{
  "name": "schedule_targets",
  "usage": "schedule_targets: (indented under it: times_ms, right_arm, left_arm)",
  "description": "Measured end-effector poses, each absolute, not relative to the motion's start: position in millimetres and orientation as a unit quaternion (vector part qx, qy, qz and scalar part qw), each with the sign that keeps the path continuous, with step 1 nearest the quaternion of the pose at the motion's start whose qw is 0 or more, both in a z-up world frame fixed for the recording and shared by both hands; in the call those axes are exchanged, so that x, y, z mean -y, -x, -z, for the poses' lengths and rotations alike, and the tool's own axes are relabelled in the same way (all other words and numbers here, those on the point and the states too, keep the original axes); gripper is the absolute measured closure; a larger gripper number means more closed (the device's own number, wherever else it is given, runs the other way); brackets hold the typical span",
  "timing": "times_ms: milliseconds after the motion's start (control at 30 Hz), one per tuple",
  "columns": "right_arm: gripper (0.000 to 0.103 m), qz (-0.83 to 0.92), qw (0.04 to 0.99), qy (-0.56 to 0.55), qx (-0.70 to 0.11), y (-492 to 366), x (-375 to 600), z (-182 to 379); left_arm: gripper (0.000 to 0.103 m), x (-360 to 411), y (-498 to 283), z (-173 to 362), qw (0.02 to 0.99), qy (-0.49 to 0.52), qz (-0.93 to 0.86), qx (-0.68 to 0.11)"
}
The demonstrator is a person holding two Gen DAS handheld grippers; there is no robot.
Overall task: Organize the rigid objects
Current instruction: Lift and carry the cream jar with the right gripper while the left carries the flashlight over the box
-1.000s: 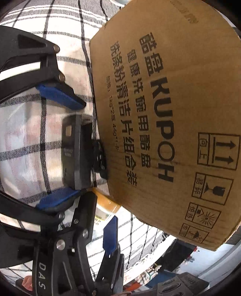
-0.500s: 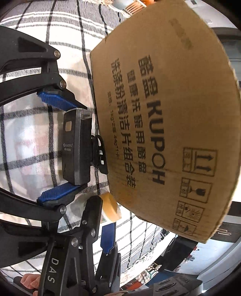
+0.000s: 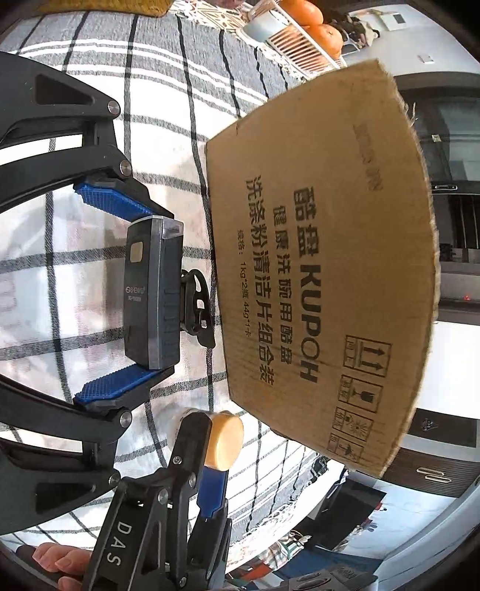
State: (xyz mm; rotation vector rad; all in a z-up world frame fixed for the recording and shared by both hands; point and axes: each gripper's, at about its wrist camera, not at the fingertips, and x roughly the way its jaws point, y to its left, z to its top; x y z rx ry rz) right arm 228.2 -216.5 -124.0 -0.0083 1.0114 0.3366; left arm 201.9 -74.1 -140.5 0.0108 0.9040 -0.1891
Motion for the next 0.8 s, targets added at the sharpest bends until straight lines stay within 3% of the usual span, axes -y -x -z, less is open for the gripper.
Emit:
schedule_targets:
  times_ms: [800]
  right_arm:
    - [0.061,-0.124,0.902,0.0,-0.414,-185.5,192.9,41.8]
  left_arm:
    - [0.031,31.4,-168.9,42.5,0.94,0.007,0.085,-0.332]
